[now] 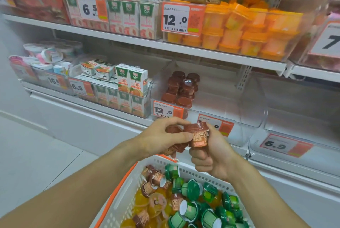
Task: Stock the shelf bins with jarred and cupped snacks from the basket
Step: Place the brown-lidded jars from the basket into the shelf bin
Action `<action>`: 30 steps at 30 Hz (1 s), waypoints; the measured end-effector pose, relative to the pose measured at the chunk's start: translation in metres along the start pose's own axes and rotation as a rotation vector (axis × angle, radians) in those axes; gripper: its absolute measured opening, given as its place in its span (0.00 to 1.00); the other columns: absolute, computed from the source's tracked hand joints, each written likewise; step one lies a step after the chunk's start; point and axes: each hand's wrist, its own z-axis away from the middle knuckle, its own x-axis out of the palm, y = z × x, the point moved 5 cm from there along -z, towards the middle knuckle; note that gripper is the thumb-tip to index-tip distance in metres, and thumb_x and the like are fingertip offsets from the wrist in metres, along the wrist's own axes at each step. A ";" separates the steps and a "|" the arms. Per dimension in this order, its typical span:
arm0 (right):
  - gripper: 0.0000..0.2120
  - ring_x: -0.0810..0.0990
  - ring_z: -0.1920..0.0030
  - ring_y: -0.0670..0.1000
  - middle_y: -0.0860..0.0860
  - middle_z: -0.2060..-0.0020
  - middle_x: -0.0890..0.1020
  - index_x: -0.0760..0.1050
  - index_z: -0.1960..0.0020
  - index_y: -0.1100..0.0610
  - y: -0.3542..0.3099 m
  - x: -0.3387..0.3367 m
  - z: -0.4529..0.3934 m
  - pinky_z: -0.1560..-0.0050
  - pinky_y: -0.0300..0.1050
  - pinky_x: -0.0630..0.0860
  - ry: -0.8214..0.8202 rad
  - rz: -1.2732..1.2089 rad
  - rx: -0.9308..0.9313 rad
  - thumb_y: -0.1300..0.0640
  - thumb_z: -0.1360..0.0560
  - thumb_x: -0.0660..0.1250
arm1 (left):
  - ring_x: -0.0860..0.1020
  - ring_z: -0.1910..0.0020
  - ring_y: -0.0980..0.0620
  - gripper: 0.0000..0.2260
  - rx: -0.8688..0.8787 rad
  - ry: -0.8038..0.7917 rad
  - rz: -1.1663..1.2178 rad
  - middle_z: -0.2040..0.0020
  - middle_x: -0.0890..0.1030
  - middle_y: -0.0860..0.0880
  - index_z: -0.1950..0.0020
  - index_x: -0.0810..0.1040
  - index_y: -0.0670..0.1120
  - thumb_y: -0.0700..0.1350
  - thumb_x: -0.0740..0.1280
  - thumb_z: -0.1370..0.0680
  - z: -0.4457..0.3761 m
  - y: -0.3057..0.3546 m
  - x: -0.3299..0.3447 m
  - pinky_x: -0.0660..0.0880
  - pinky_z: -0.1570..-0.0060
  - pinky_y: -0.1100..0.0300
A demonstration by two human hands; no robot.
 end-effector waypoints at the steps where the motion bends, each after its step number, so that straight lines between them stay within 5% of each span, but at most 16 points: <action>1: 0.31 0.60 0.80 0.47 0.52 0.78 0.68 0.71 0.66 0.56 -0.002 -0.003 -0.001 0.79 0.36 0.53 0.056 0.070 -0.019 0.35 0.19 0.48 | 0.81 0.66 0.53 0.14 0.005 0.015 -0.009 0.55 0.83 0.42 0.38 0.79 0.46 0.43 0.73 0.23 0.002 0.001 -0.001 0.78 0.67 0.58; 5: 0.25 0.75 0.68 0.52 0.57 0.64 0.79 0.80 0.47 0.62 -0.020 -0.014 0.001 0.72 0.42 0.67 0.304 0.197 -0.195 0.42 0.17 0.56 | 0.83 0.62 0.51 0.15 0.053 0.104 -0.132 0.56 0.85 0.45 0.43 0.80 0.50 0.51 0.76 0.27 0.003 0.003 -0.008 0.81 0.57 0.51; 9: 0.29 0.83 0.59 0.54 0.58 0.56 0.85 0.83 0.46 0.62 -0.041 -0.005 0.011 0.55 0.50 0.78 0.174 0.219 -0.296 0.36 0.22 0.59 | 0.81 0.59 0.56 0.21 0.185 0.362 -0.591 0.59 0.83 0.57 0.46 0.77 0.57 0.65 0.74 0.32 0.008 0.014 -0.009 0.80 0.54 0.52; 13: 0.27 0.84 0.50 0.55 0.62 0.47 0.84 0.78 0.38 0.65 -0.056 0.004 0.018 0.51 0.46 0.81 0.071 0.252 -0.356 0.49 0.31 0.74 | 0.79 0.53 0.58 0.24 0.219 0.463 -0.757 0.53 0.82 0.59 0.44 0.74 0.57 0.69 0.71 0.32 0.015 0.029 -0.006 0.78 0.52 0.55; 19: 0.20 0.85 0.48 0.59 0.61 0.50 0.85 0.80 0.43 0.66 -0.090 0.003 0.010 0.47 0.55 0.83 0.177 -0.016 -0.391 0.51 0.26 0.72 | 0.79 0.67 0.52 0.12 -0.015 0.431 -0.043 0.64 0.85 0.50 0.59 0.79 0.48 0.55 0.74 0.27 0.008 0.016 -0.030 0.78 0.66 0.58; 21: 0.21 0.86 0.56 0.56 0.59 0.58 0.85 0.79 0.43 0.68 -0.105 0.004 -0.003 0.44 0.57 0.81 0.198 -0.050 -0.403 0.52 0.25 0.72 | 0.77 0.70 0.46 0.11 -0.142 0.419 0.101 0.61 0.85 0.43 0.62 0.79 0.45 0.51 0.71 0.24 0.005 0.007 -0.038 0.66 0.76 0.64; 23: 0.20 0.86 0.61 0.54 0.57 0.63 0.85 0.78 0.43 0.69 -0.118 0.005 -0.017 0.43 0.58 0.80 0.225 -0.023 -0.395 0.52 0.24 0.71 | 0.77 0.70 0.45 0.12 -0.211 0.393 0.191 0.62 0.84 0.41 0.58 0.80 0.42 0.51 0.68 0.23 0.006 -0.003 -0.046 0.59 0.75 0.64; 30: 0.19 0.87 0.57 0.51 0.54 0.59 0.87 0.84 0.50 0.59 -0.147 0.008 -0.071 0.54 0.45 0.80 0.497 0.441 -0.432 0.44 0.30 0.77 | 0.77 0.71 0.44 0.15 -0.328 0.368 0.297 0.65 0.83 0.43 0.46 0.80 0.38 0.50 0.66 0.22 0.002 -0.026 -0.064 0.58 0.80 0.66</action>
